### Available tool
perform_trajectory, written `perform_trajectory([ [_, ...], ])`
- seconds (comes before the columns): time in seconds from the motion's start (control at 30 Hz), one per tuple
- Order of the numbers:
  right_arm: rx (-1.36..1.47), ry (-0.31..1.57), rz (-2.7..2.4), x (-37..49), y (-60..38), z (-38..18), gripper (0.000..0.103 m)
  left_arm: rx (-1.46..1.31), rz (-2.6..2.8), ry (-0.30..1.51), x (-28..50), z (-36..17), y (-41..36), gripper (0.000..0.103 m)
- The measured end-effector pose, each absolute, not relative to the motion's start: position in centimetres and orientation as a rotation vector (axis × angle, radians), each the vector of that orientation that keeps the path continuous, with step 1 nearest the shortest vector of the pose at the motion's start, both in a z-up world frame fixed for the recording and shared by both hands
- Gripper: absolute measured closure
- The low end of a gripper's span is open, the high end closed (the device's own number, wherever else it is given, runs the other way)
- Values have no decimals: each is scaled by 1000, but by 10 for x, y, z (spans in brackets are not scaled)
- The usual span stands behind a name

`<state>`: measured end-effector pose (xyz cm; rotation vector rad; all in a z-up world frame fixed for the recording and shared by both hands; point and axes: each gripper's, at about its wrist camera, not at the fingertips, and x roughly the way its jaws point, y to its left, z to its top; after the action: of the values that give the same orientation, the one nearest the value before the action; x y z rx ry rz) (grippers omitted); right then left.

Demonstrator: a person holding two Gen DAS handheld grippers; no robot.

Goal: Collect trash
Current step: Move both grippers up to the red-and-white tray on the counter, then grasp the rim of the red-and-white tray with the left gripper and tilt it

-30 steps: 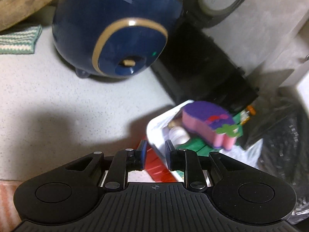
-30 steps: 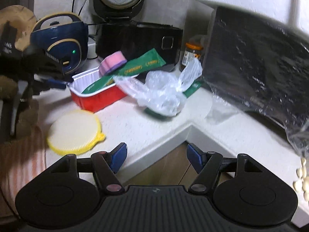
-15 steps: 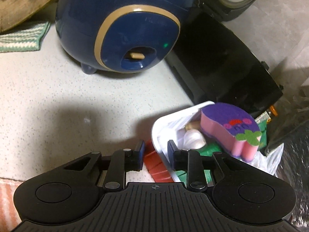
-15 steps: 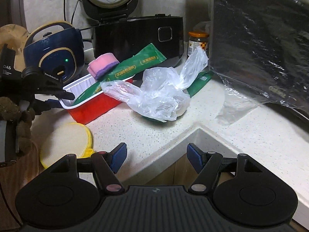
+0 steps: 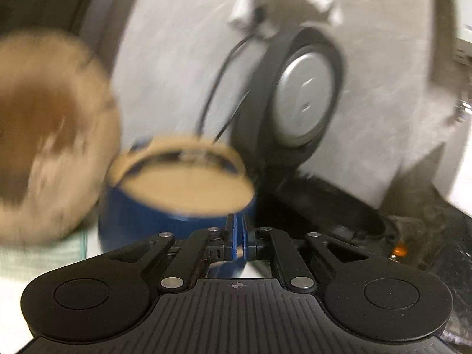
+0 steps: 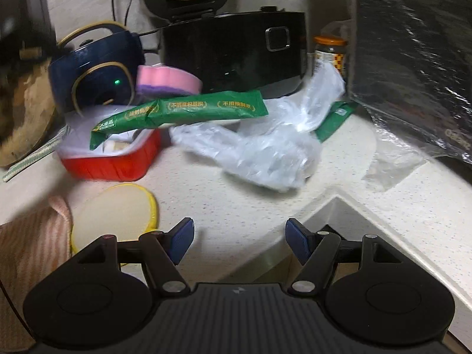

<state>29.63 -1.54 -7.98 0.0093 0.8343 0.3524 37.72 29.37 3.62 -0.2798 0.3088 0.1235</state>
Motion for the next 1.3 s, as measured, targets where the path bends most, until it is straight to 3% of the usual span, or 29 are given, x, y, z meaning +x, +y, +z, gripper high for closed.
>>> perform_trajectory([
  [0.33, -108, 788, 390, 291, 3, -69, 34, -395, 130, 514, 340, -5, 326, 91],
  [0.63, -562, 536, 747, 276, 129, -55, 36, -619, 235, 602, 276, -54, 376, 91],
  [0.8, -658, 575, 822, 305, 194, -71, 47, -562, 256, 664, 253, -59, 370, 91],
  [0.87, -676, 620, 828, 319, 208, -78, 67, -546, 251, 673, 249, -59, 369, 91],
  [1.07, -674, 667, 930, 309, 225, -59, 94, -563, 248, 679, 243, -62, 372, 91],
  [1.17, -565, 677, 938, 316, 223, -41, 98, -572, 238, 674, 240, -61, 373, 91],
  [1.3, -178, 823, 936, 366, 189, -9, 97, -592, 230, 661, 238, -59, 375, 91],
])
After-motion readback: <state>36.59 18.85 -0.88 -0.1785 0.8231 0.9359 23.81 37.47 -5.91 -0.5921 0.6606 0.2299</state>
